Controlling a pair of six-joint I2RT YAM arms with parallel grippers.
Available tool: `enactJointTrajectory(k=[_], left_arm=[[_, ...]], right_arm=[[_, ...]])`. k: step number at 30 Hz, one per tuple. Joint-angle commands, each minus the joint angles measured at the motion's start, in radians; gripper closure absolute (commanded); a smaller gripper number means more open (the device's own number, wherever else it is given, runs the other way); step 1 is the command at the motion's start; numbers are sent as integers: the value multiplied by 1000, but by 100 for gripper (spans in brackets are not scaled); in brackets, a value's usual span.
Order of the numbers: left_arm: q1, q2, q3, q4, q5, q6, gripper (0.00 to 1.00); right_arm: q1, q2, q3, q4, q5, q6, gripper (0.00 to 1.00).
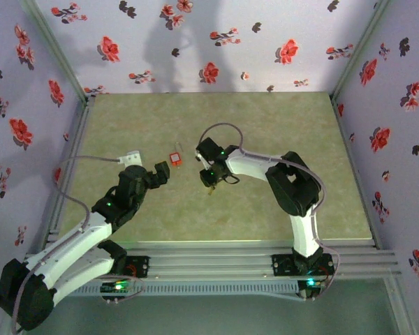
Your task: Lock with the key
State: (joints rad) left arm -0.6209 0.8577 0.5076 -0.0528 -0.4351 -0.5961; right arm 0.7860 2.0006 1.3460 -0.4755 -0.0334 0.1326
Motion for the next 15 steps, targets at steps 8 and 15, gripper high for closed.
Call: enactJointTrajectory(k=[8,15], left_arm=[[7,-6,-13,28,-31,-17,0],[7,6,-13,30,-28,-26,0]], right_arm=[[13,-117,-92,82,-177,29,64],[12,-162,-135,126,-235,31,64]])
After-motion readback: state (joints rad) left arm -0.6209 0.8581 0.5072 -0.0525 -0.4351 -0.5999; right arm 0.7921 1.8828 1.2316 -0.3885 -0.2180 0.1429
